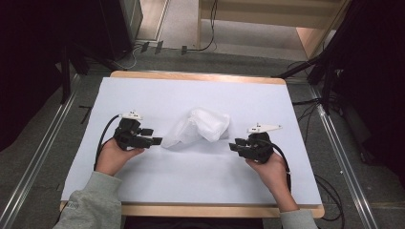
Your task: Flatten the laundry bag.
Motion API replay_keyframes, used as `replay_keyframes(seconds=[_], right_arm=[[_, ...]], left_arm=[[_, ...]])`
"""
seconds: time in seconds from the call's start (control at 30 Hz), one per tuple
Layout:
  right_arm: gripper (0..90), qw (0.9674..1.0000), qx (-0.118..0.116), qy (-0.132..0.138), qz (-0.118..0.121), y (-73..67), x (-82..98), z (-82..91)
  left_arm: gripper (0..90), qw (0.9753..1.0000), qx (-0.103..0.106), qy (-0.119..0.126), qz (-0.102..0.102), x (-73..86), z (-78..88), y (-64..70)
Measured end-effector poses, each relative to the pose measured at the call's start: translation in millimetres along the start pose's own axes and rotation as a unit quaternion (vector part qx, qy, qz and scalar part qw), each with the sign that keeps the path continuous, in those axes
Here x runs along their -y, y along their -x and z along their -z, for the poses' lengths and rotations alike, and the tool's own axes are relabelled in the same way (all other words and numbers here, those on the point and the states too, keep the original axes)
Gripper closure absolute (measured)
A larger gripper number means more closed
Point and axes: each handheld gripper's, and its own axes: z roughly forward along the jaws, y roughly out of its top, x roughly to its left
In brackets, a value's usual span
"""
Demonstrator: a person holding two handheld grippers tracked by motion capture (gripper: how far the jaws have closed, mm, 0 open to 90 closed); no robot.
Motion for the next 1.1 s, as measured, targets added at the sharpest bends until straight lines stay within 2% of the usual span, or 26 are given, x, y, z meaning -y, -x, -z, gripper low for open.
replay_keyframes(seconds=[0.1, 0.23, 0.43, 0.57, 0.63, 0.67, 0.73, 0.8, 0.87, 0.93, 1.0, 1.07, 1.1], right_arm=[[77.2, 0.9999, -0.015, -0.003, -0.004, -4.1, -2.9, -4.2], [87.0, 0.9997, -0.022, -0.006, -0.001, -8.9, -8.6, -8.0], [90.0, 0.9995, -0.032, -0.004, -0.002, -12.9, -14.6, -11.1], [90.0, 0.9993, -0.037, -0.004, -0.005, -14.3, -18.3, -13.5], [90.0, 0.9991, -0.042, -0.007, -0.007, -15.4, -20.7, -16.1], [90.0, 0.9991, -0.041, -0.007, -0.004, -16.3, -22.0, -17.8], [90.0, 0.9990, -0.044, -0.006, -0.002, -18.4, -25.1, -20.4], [90.0, 0.9990, -0.045, -0.003, 0.001, -20.0, -29.3, -22.7], [90.0, 0.9990, -0.046, 0.000, 0.004, -20.3, -34.6, -24.4], [90.0, 0.9990, -0.045, 0.004, 0.003, -19.5, -39.8, -26.3], [90.0, 0.9990, -0.044, 0.005, 0.003, -18.5, -44.5, -28.6], [90.0, 0.9991, -0.043, 0.007, 0.004, -17.3, -49.4, -30.2], [90.0, 0.9991, -0.042, 0.009, 0.005, -16.6, -52.0, -30.7]], left_arm=[[38.6, 1.0000, 0.002, -0.001, -0.002, -1.0, -1.5, 2.1], [38.1, 0.9999, 0.005, -0.003, -0.013, -3.2, -4.4, 9.4], [35.8, 0.9995, 0.010, -0.006, -0.030, -5.8, -14.9, 19.8], [35.2, 0.9995, 0.012, 0.000, -0.029, -9.0, -24.9, 20.4], [35.5, 0.9995, 0.019, -0.003, -0.024, -11.3, -32.4, 20.6], [37.0, 0.9994, 0.016, -0.011, -0.028, -12.5, -35.9, 21.4], [41.6, 0.9990, 0.003, -0.025, -0.038, -13.6, -42.6, 23.6], [55.5, 0.9989, -0.008, -0.032, -0.032, -13.7, -47.0, 23.3], [72.7, 0.9992, 0.005, -0.037, -0.017, -13.4, -49.5, 20.0], [85.1, 0.9990, 0.015, -0.042, -0.008, -13.1, -50.9, 17.7], [90.0, 0.9989, 0.027, -0.037, 0.002, -13.3, -49.8, 16.6], [90.0, 0.9987, 0.041, -0.029, 0.009, -13.8, -46.7, 16.8], [90.0, 0.9981, 0.054, -0.025, 0.016, -13.8, -45.5, 17.4]])
